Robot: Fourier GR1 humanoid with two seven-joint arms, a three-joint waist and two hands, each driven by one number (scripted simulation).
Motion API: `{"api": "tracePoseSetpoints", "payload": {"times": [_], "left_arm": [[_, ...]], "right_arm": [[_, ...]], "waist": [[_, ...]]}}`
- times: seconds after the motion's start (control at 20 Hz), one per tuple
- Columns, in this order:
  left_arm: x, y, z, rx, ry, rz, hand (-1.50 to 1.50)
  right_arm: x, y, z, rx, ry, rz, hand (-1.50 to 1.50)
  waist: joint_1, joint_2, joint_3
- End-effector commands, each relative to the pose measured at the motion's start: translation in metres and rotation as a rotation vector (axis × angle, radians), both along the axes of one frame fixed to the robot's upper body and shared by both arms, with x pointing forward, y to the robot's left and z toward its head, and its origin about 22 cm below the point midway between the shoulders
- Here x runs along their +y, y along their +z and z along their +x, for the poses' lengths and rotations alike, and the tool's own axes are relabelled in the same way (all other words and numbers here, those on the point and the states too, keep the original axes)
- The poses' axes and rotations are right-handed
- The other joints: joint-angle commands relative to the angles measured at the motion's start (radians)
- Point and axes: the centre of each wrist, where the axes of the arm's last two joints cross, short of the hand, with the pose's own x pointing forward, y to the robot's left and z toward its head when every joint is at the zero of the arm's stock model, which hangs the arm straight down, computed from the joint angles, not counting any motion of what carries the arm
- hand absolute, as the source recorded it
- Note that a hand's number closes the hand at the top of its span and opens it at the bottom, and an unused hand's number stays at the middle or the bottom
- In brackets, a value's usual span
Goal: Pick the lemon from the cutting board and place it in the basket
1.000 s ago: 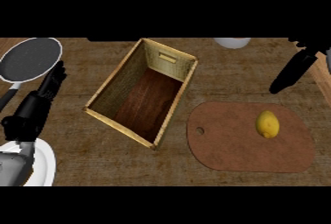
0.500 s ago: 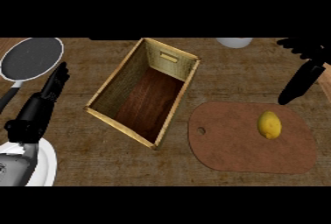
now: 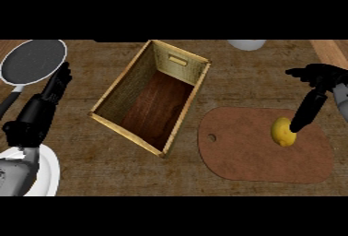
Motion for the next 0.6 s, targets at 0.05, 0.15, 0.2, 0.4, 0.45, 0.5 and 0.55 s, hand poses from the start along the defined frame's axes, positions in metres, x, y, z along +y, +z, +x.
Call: {"api": "tracePoseSetpoints", "payload": {"times": [0.05,0.15,0.2,0.4,0.45,0.5,0.55], "left_arm": [[0.006,0.003,0.005,-0.001,0.001,0.016,0.0],[-0.01,0.007,-0.004,-0.017,0.002,0.002,0.0],[-0.001,0.014,-0.005,-0.007,-0.016,-0.001,0.0],[0.005,-0.005,-0.005,-0.001,0.004,0.002,0.0],[0.004,-0.005,-0.003,-0.006,0.005,0.005,0.0],[0.006,-0.005,-0.005,0.025,-0.006,0.007,0.0],[-0.006,-0.024,-0.02,0.007,-0.005,-0.008,0.0]], "right_arm": [[0.009,-0.042,-0.018,0.08,-0.03,-0.059,-1.5],[0.001,-0.031,-0.006,0.088,-0.03,-0.056,-1.5],[0.002,-0.041,-0.021,0.08,-0.041,-0.075,-1.5],[-0.013,-0.041,-0.02,0.076,-0.045,-0.089,-1.5],[-0.023,-0.063,-0.011,0.068,-0.032,-0.08,-1.5],[0.0,-0.049,-0.014,0.053,-0.043,-0.081,-1.5],[-0.012,-0.037,-0.014,0.032,-0.054,-0.058,-1.5]], "waist": [[-0.004,0.0,0.0],[0.005,0.0,0.0],[-0.001,-0.002,0.0],[0.0,0.0,0.0],[0.006,0.003,0.0],[0.003,0.001,0.0],[0.003,0.0,0.0]]}}
